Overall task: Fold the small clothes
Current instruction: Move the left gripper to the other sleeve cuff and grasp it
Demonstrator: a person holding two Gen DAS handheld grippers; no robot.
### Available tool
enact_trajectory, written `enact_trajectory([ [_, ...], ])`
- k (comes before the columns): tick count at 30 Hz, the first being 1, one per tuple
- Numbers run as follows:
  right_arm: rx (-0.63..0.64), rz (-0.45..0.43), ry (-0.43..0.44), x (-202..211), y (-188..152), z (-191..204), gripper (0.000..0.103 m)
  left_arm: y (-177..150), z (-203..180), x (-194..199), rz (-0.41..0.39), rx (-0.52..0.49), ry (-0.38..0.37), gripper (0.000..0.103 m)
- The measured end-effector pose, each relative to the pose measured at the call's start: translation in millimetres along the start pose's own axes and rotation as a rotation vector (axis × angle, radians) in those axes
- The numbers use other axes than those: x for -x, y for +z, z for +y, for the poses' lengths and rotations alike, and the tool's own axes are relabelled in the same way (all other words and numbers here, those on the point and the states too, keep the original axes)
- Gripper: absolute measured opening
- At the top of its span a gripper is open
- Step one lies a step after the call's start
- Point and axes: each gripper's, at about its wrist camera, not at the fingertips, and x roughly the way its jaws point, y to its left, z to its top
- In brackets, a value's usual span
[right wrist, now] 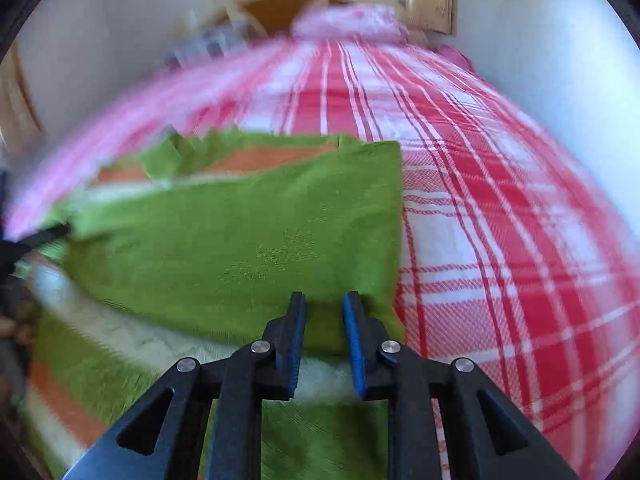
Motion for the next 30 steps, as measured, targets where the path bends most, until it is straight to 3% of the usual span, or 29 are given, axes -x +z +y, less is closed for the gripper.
enact_trajectory([
  [3, -0.067, -0.029, 0.019, 2.0, -0.3, -8.9, 0.018, -0.3, 2.0, 0.3, -0.001, 0.005, -0.013, 0.103],
  [8, 0.065, -0.044, -0.108, 3.2, -2.7, 19.2, 0.021, -8.0, 22.0, 14.9, -0.002, 0.044, -0.076, 0.103],
  [12, 0.067, -0.051, -0.109, 3.4, -3.6, 15.3, 0.021, -21.2, 68.3, 41.4, -0.046, 0.102, -0.092, 0.103],
  [15, 0.043, -0.053, -0.075, 3.8, -4.2, 10.4, 0.023, -24.0, 130.8, 58.4, -0.098, 0.206, -0.037, 0.103],
  [18, 0.043, -0.054, -0.072, 4.4, -4.7, 11.6, 0.023, -25.7, 206.9, 70.5, -0.133, 0.375, 0.053, 0.103],
  [22, 0.057, -0.053, -0.083, 4.9, -6.3, 14.5, 0.025, -20.5, 290.6, 60.3, -0.101, 0.538, 0.189, 0.103],
  [24, 0.054, -0.053, -0.08, 4.5, -6.0, 14.0, 0.025, -21.4, 321.9, 50.0, -0.081, 0.624, 0.205, 0.099],
  [26, 0.053, -0.054, -0.078, 4.4, -6.2, 14.6, 0.025, -22.9, 344.7, 34.8, -0.038, 0.68, 0.208, 0.09],
  [30, 0.059, -0.053, -0.086, 4.3, -6.3, 15.2, 0.025, -21.7, 353.8, 8.9, 0.032, 0.709, 0.186, 0.077],
])
